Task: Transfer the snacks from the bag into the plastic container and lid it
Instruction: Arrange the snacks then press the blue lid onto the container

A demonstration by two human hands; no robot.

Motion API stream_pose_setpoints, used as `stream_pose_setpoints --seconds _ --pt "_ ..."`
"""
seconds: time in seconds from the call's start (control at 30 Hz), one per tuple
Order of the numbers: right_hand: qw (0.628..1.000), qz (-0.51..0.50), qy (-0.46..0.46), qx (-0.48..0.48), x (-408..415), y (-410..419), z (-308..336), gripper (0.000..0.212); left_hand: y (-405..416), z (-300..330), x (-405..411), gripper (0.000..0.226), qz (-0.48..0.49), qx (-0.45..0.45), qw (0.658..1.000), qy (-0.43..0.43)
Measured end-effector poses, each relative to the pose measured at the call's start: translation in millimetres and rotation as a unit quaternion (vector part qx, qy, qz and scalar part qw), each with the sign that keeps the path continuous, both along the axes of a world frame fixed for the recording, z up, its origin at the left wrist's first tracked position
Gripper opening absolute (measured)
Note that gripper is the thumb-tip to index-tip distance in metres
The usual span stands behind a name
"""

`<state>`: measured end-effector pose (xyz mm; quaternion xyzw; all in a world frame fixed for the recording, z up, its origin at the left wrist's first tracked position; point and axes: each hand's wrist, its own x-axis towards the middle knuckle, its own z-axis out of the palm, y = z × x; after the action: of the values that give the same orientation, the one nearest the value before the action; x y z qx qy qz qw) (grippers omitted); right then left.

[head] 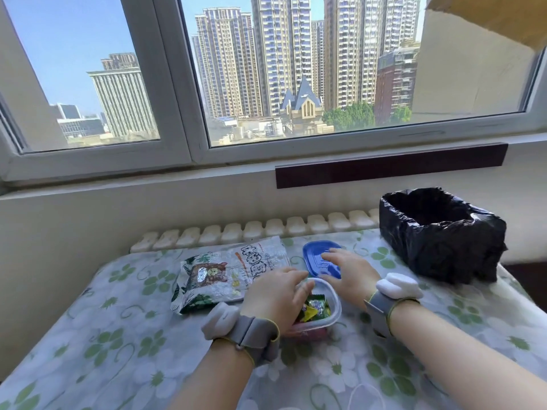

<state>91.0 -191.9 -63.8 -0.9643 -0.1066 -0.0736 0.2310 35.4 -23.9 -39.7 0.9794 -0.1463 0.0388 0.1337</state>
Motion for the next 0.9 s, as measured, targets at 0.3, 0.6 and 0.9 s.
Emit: stream_pose_setpoints --seconds 0.3,0.6,0.9 --pt "0.994 -0.021 -0.017 -0.109 15.0 3.5 -15.9 0.053 -0.9 0.2 -4.1 0.041 0.014 0.003 1.000 -0.019" --pt "0.993 -0.045 -0.111 -0.006 -1.6 5.0 -7.9 0.038 1.5 -2.3 -4.7 0.044 0.009 -0.048 0.998 -0.033" --pt "0.976 -0.102 -0.186 0.040 -23.9 3.6 16.2 0.029 10.3 0.0 -16.8 0.048 0.022 -0.121 0.991 -0.052"
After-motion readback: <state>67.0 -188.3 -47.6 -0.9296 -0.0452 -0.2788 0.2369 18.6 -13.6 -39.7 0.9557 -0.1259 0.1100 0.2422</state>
